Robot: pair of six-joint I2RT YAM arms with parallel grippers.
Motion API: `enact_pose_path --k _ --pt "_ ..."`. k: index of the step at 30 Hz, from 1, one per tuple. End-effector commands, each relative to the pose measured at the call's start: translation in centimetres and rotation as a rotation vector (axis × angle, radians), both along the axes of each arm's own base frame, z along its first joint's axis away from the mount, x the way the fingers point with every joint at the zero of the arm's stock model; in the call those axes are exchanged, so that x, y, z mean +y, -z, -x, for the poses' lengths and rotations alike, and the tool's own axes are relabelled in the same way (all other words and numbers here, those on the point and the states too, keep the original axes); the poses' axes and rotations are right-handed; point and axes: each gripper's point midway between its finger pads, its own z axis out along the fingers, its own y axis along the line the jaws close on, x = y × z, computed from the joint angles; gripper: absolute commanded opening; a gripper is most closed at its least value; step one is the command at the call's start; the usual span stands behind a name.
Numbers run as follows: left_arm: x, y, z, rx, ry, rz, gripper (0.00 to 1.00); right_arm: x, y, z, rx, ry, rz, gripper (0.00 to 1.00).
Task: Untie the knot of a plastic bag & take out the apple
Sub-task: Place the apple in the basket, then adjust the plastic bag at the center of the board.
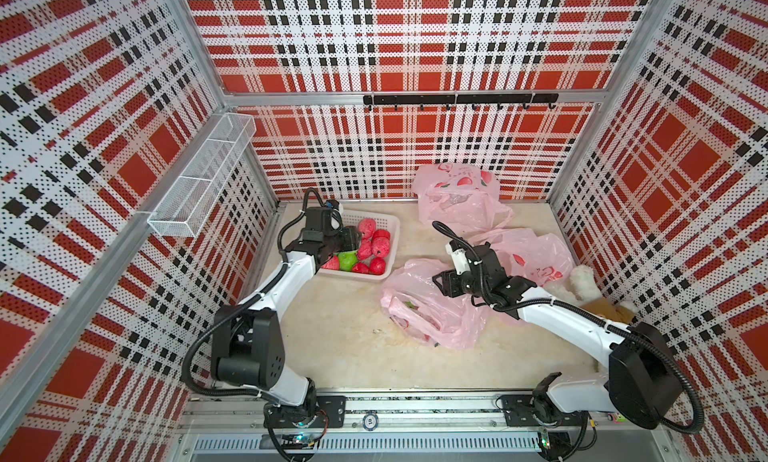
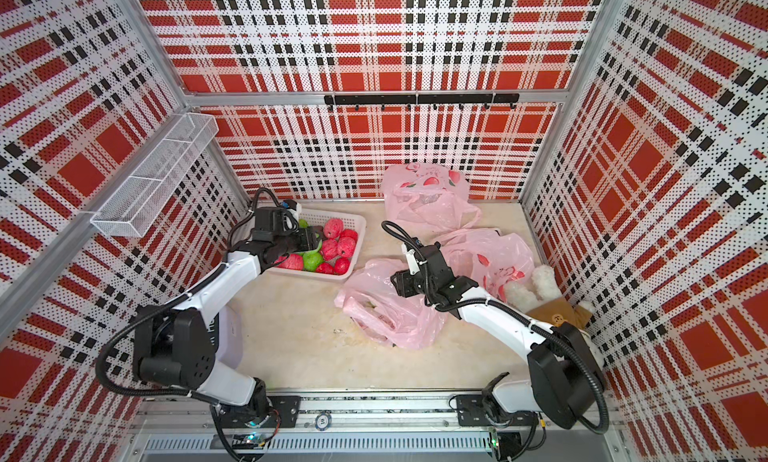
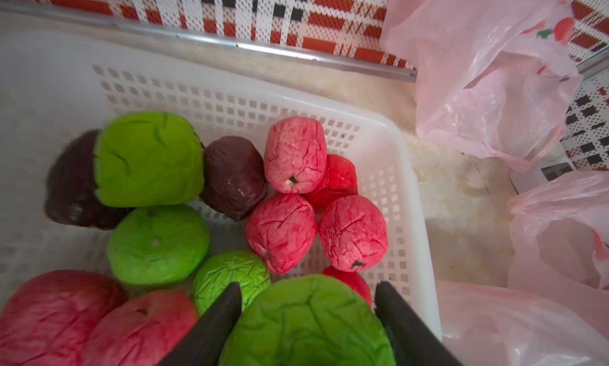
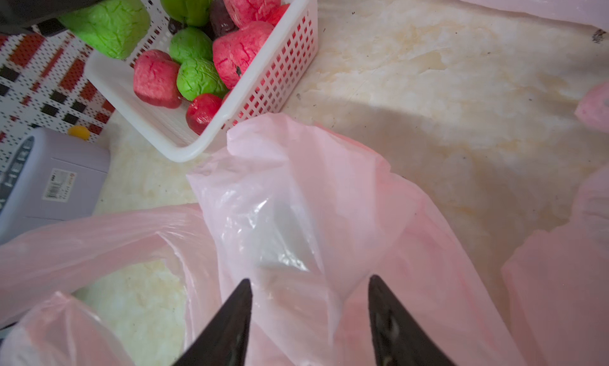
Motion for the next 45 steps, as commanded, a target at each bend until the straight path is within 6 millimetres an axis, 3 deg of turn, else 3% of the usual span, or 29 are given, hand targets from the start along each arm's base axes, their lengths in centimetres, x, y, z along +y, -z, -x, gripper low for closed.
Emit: enact_pose_path --k 1,5,9,18,21,25,29,32,35,41,45 --pt "-1.4 -0.4 -1.0 -0.012 0.005 0.018 0.64 -0.6 -1.7 -0.1 -0.046 0.018 0.003 0.63" --pt "-2.0 1.4 -1.0 0.033 0.010 -0.015 0.70 -1.4 -2.2 0.4 -0.063 0.038 -0.003 0.64" --pt "-1.8 1.8 -0.7 0.052 0.010 -0.047 0.78 -1.9 -2.4 0.8 -0.075 0.055 -0.010 0.64" --pt "-1.2 -1.8 0.6 -0.002 0.016 -0.092 0.82 -2.0 -2.6 1.0 -0.072 0.054 -0.012 0.65" --pt "-1.0 -3.2 2.4 -0.018 0.035 -0.106 0.81 -1.8 -1.8 0.6 -0.049 0.052 0.011 0.66" --pt "0.2 -5.2 6.5 -0.047 0.049 -0.157 0.79 -0.2 -1.0 0.0 0.025 -0.010 0.038 0.66" --pt "0.9 -6.1 11.0 -0.059 0.063 -0.143 0.77 1.4 -2.1 -1.0 0.015 -0.054 0.010 0.67" --pt "-0.2 -4.7 14.5 -0.019 0.090 -0.062 0.75 2.4 -2.9 -2.0 0.001 -0.080 0.013 0.67" --pt "-2.2 -2.4 17.5 0.019 0.126 -0.012 0.74 3.7 -2.4 -2.7 0.034 -0.125 0.027 0.67" --pt "-7.9 3.1 21.1 0.093 0.237 0.067 0.71 6.5 0.7 -3.4 0.140 -0.202 -0.006 0.63" --pt "-10.9 6.3 22.6 0.128 0.300 0.053 0.70 7.0 3.1 -3.8 0.193 -0.211 0.011 0.61"
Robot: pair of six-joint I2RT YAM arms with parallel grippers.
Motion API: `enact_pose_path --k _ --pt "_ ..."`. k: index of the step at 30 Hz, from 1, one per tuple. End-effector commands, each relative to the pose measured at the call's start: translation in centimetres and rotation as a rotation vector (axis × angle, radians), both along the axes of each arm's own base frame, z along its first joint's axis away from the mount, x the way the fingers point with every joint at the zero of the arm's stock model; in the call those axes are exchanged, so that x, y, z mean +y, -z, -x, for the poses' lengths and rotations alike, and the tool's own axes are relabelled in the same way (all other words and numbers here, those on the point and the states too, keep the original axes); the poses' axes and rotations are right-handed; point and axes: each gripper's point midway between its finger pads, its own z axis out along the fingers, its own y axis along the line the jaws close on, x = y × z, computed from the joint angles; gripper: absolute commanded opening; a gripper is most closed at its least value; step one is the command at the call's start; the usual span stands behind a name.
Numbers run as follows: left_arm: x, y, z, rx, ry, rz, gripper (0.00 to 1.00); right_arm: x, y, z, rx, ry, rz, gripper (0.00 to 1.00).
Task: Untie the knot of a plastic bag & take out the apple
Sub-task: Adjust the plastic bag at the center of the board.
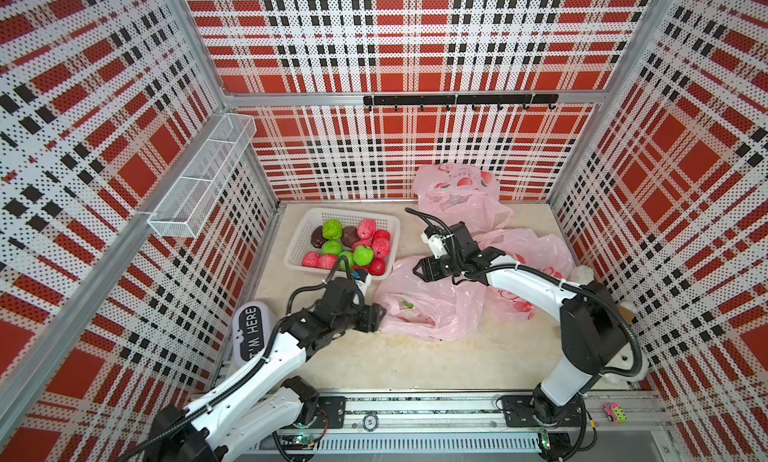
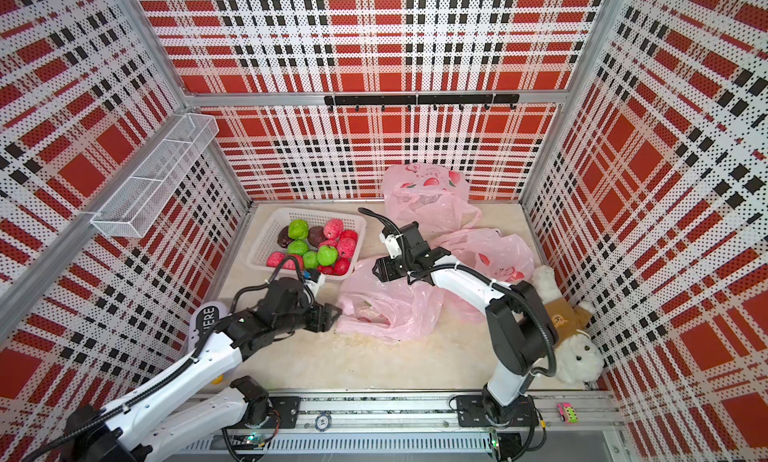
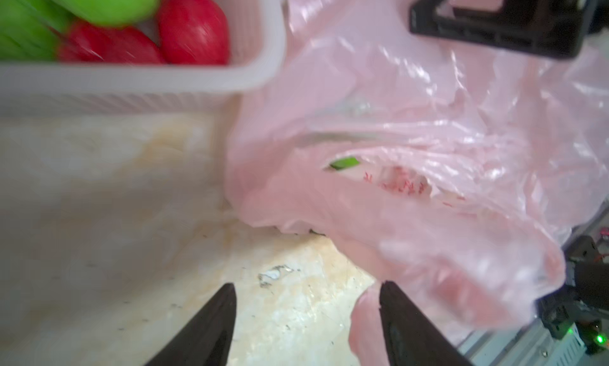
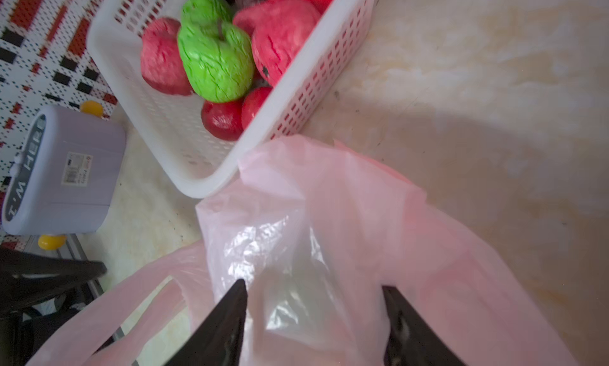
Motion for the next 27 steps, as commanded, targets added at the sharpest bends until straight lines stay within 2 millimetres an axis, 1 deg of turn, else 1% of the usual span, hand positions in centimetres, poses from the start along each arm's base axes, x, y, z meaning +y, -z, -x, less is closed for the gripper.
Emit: enact_pose_path --k 1,4,6,9,12,14,18,19,23,27 --pt "-2.8 -0.2 -0.6 -0.045 -0.015 0.067 0.69 0.9 0.9 -0.2 0.027 -0.038 -0.013 0.61" --pt "-4.2 0.8 -0.2 -0.062 0.032 0.022 0.66 1.0 3.1 -0.1 0.068 -0.045 0.005 0.60" --pt "-4.4 1.3 -0.2 -0.070 0.038 0.001 0.65 1.2 4.6 0.2 0.103 -0.056 0.008 0.59" --pt "-5.0 1.4 -0.4 -0.098 0.047 0.025 0.61 1.4 6.2 0.6 0.137 -0.068 0.005 0.58" --pt "-5.7 1.4 -0.5 -0.121 0.063 0.042 0.58 1.4 7.5 1.0 0.164 -0.073 0.003 0.56" --pt "-6.1 1.5 -0.7 -0.134 0.069 0.050 0.57 1.6 8.0 1.3 0.177 -0.084 -0.006 0.54" --pt "-6.8 2.5 -1.2 -0.132 0.067 0.053 0.57 1.6 8.9 2.0 0.204 -0.098 -0.022 0.50" --pt "-6.8 2.9 -1.3 -0.127 0.064 0.050 0.59 1.6 9.1 2.2 0.209 -0.100 -0.026 0.49" --pt "-6.4 3.9 -2.0 -0.145 0.015 0.009 0.76 1.5 9.8 3.0 0.231 -0.108 -0.039 0.45" --pt "-6.4 4.6 -2.8 -0.162 -0.013 -0.008 0.84 1.7 10.1 3.9 0.252 -0.132 -0.066 0.41"
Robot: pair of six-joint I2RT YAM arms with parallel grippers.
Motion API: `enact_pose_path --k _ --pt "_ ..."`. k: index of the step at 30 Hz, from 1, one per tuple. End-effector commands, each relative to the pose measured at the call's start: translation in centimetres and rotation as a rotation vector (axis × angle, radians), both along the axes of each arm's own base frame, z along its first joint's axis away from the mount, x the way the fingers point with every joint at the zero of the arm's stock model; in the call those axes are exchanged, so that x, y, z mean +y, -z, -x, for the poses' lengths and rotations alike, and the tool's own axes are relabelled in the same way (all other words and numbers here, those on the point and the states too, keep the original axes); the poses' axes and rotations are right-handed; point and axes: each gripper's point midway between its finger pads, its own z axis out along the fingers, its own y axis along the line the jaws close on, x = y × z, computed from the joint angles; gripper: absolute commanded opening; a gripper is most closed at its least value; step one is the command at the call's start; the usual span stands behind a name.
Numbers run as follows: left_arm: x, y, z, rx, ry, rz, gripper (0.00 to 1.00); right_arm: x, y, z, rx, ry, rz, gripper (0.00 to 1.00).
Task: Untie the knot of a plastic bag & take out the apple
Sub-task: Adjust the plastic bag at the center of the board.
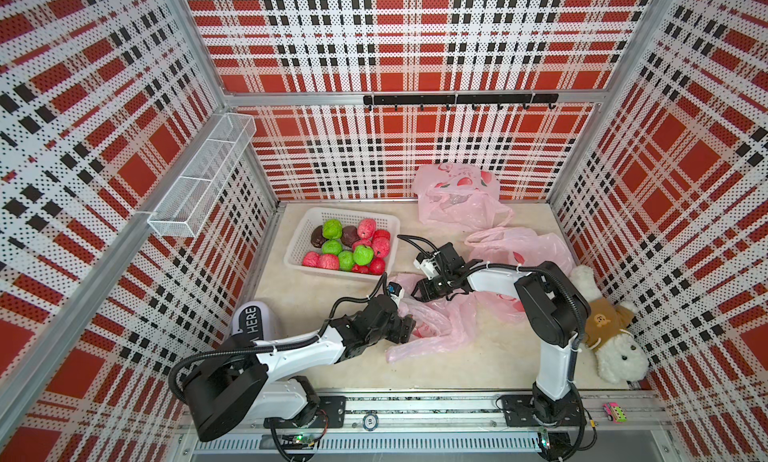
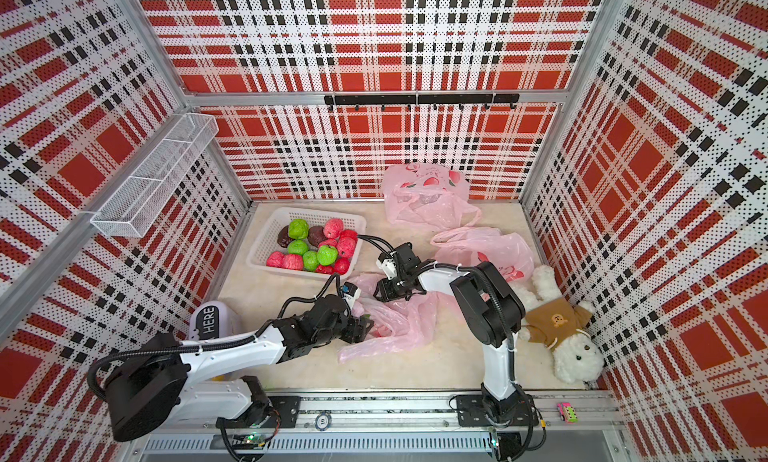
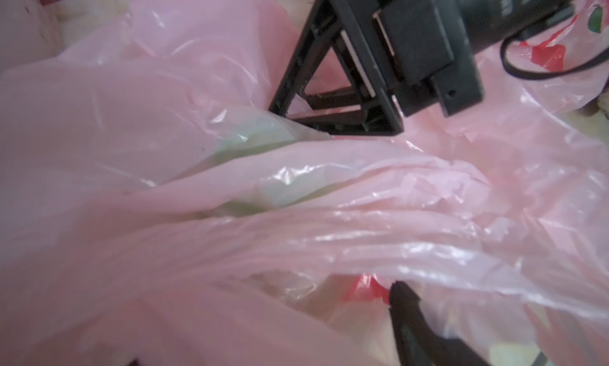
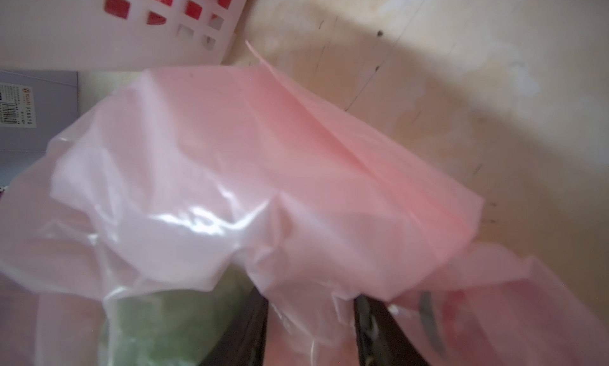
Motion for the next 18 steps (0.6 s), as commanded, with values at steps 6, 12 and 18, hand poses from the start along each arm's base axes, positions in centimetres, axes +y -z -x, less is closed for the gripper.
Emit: enact_pose_path --k 6,12,18 --pt "-1.1 -0.2 -3.3 -0.078 -0.060 0.031 0.87 1.5 0.1 1.9 0.044 -0.100 -0.125 0.36" --pt "-2.1 -0.8 -4.8 -0.092 -0.039 0.041 0.86 2.2 -1.1 3.5 0.062 -0.194 -0.192 0.31" --pt "-1.9 -1.1 -5.2 -0.103 -0.028 0.063 0.74 2.3 -1.7 4.1 0.068 -0.229 -0.212 0.26"
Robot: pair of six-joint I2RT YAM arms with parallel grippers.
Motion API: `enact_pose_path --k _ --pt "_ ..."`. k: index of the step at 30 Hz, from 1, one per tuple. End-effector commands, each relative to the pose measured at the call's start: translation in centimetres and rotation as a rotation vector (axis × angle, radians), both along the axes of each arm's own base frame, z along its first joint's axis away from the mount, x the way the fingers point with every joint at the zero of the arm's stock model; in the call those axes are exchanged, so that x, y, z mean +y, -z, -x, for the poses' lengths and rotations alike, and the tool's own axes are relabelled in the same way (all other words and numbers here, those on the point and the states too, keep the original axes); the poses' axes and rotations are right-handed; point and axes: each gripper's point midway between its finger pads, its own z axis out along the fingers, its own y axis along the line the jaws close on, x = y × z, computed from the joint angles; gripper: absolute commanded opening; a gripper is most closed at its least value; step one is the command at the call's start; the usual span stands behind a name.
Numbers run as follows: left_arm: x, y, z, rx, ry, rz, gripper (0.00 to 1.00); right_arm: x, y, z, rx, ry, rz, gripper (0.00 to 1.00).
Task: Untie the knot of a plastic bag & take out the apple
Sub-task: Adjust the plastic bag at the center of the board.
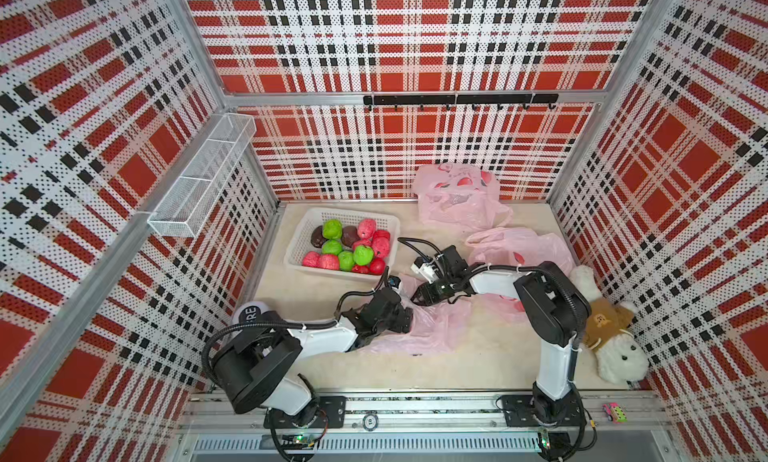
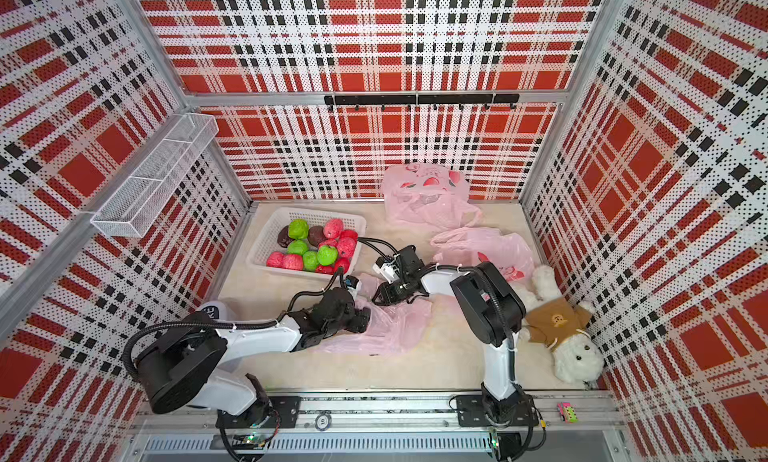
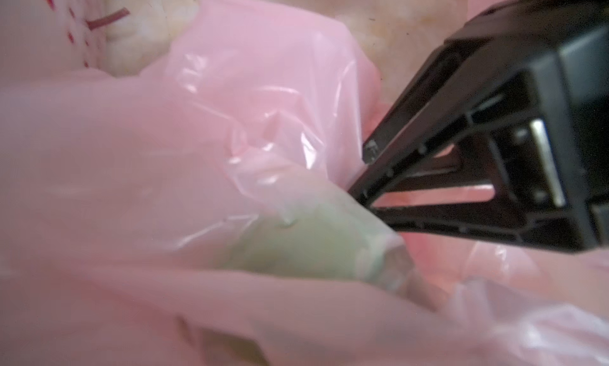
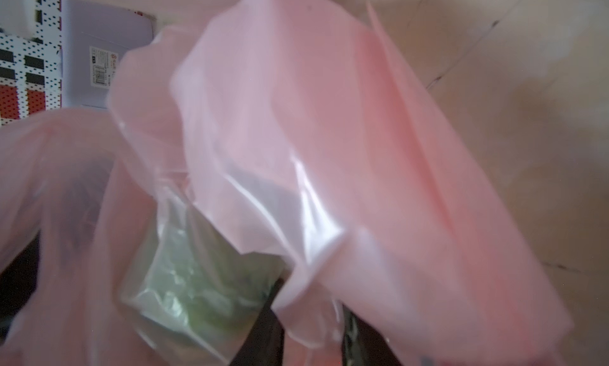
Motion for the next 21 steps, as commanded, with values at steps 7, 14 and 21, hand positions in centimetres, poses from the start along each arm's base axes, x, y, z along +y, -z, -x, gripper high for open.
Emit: enact_pose_path --k 7,14,21 --pt "-1.5 -4.9 -0.2 -0.115 0.093 0.139 0.59 -1.3 -0.5 -0.6 -0.101 0.009 0.087 0.15" --pt "1.7 -4.4 2.3 -0.100 0.120 0.026 0.57 -4.2 -1.7 -3.8 -0.228 0.113 0.222 0.00" --pt "3.4 -4.1 4.5 -0.078 0.143 0.013 0.57 -4.5 -4.1 -5.9 -0.341 0.127 0.257 0.00"
